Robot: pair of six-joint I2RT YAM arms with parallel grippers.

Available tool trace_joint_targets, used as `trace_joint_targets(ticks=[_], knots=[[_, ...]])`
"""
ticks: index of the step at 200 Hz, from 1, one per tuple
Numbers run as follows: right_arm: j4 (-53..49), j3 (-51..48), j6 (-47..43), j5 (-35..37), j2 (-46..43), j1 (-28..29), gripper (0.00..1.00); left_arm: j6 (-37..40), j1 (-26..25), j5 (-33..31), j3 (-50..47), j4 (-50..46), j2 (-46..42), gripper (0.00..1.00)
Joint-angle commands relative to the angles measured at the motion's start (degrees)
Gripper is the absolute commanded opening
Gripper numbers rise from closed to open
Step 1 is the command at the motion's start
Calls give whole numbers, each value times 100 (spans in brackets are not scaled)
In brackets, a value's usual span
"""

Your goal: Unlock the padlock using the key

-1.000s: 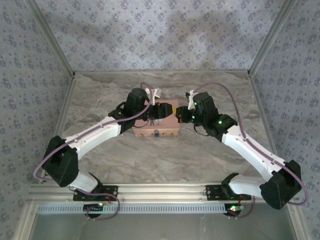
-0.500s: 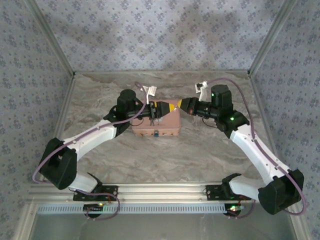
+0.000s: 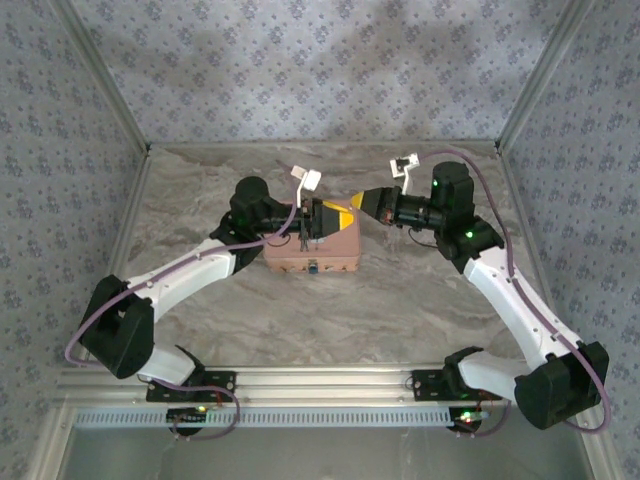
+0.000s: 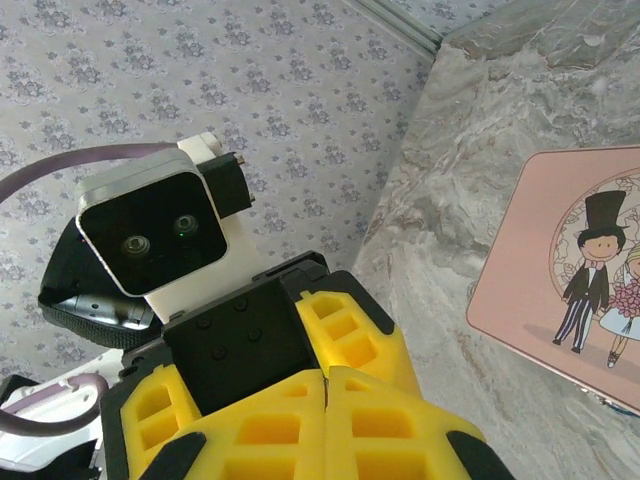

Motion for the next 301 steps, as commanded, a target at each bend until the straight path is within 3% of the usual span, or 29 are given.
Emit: trace_joint_targets(ticks=[1,46,123,167,177,191,212,261,301], knots=[[114,115,117,-204,-125,-43,0,277,-12,24,280,-232,-82,48],[79,167,143,-217,-103,-36,0,575,-22,-277,334,-673,-148,45],[45,156,141,-143,-95,-49,0,787,-58,-362,506,-1052,-88,11],[-61,159,86,-117,-137,-82,0,933,-37,-456,509,-1299,-130,2],[-70,159,78,-110,-138,-79,0,969,-24,-509,509,-1367,-148,6],[-73,143,86,-109,-138,-79,0,987,-23,-622,486,-1433,-180,30],[-65,134,86,-107,-147,-79,0,985,-23,-733,429,-1402,-224,48],[16,106,124,-135,-164,-69,0,884,-57,-671,439,-1157,-156,50],[117,46,186,-150,-182,-72,0,840,-134,-589,552,-1048,-33,42]])
